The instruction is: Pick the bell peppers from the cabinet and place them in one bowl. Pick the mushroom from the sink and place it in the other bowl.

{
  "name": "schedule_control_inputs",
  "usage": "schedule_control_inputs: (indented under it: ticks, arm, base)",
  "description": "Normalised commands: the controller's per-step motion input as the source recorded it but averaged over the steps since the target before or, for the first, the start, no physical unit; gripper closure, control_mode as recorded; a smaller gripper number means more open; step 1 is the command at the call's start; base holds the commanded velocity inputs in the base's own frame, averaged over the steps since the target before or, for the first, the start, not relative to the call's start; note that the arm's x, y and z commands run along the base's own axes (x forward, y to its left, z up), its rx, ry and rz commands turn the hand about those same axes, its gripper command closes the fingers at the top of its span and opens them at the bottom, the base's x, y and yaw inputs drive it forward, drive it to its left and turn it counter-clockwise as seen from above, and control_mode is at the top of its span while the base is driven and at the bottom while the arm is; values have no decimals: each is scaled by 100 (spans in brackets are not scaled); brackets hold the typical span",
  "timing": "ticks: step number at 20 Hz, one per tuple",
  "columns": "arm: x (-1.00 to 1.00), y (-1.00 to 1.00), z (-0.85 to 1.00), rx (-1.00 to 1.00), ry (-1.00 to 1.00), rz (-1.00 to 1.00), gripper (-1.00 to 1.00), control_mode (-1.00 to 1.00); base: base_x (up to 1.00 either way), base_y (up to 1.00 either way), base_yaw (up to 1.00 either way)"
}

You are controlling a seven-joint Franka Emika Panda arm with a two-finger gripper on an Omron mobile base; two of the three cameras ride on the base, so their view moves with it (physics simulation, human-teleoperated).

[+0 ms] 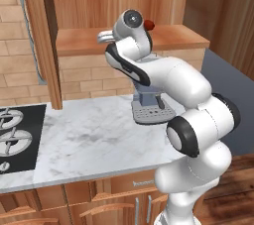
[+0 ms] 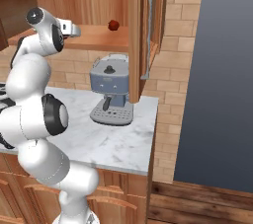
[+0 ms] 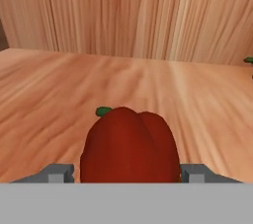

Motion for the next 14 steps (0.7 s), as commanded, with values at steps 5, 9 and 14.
schedule_control_inputs:
  ticks: [5, 9, 14]
  arm:
    - [2, 9, -9, 0, 0, 0, 100, -100]
    - [3, 1, -1, 0, -2, 0, 100, -100]
    - [-8, 3, 14, 0, -3, -2, 100, -100]
  base:
    - [0, 0, 0]
    - [0, 0, 0]
    - [0, 0, 0]
